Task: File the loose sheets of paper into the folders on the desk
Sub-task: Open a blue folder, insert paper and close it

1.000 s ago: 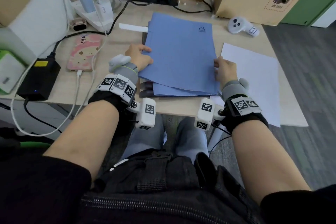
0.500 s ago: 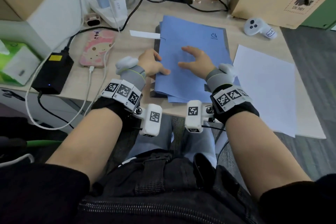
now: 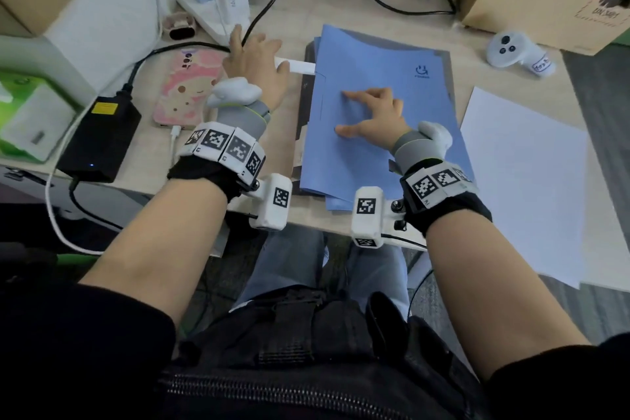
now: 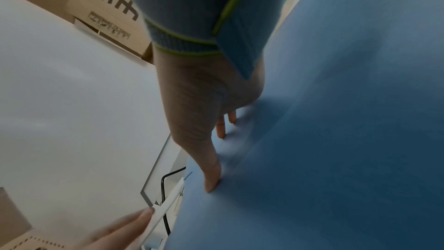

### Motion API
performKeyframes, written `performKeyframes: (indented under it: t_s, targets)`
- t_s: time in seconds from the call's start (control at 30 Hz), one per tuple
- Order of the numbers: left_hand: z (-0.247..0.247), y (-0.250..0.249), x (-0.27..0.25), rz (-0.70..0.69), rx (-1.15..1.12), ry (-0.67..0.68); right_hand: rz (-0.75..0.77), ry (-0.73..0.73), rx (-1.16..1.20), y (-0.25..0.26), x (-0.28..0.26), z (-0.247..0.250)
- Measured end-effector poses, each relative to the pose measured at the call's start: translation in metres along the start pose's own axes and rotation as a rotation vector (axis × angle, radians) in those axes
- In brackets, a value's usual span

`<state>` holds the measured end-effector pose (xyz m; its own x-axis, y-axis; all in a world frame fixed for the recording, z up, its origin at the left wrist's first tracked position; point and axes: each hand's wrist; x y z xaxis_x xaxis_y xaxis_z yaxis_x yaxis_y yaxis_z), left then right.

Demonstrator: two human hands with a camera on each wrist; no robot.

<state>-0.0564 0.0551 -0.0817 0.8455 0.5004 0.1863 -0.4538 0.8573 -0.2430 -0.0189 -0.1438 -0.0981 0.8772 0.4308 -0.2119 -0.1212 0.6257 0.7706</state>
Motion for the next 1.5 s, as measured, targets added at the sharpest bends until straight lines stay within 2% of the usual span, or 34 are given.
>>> performKeyframes:
  t_s: [0.1,0.53,0.6,0.8,1.07,1.3,1.5]
  targets:
    - [-0.008,0.001,0.006,-0.01,-0.045,0.118,0.011,-0.013,0.077,-0.004,-0.001,-0.001]
    - [-0.005,0.002,-0.008,0.055,-0.553,0.324,0.033,-0.027,0.118,-0.011,-0.004,-0.009]
    - [-0.006,0.001,-0.008,0.06,-0.56,0.308,0.035,-0.028,0.116,-0.011,-0.004,-0.009]
    - [-0.009,0.0,0.0,0.093,-0.478,0.134,0.043,-0.018,0.109,-0.013,-0.004,-0.008]
    - [-0.003,-0.003,0.012,0.115,-0.475,0.092,0.053,-0.029,0.096,-0.013,-0.005,-0.009]
    - [-0.004,-0.003,0.009,0.125,-0.501,0.098,0.047,-0.035,0.084,-0.012,-0.005,-0.011]
    - [-0.008,-0.001,-0.002,0.15,-0.534,0.212,0.04,-0.029,0.088,-0.011,-0.005,-0.01]
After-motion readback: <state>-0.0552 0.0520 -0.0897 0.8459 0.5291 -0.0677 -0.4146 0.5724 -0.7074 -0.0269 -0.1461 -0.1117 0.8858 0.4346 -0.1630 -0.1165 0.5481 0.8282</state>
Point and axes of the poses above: each hand's wrist, its own x-axis towards the middle knuckle, its own z-axis out of the back of the hand, y = z × x, and after that the axes turned 12 degrees about x, right-handed
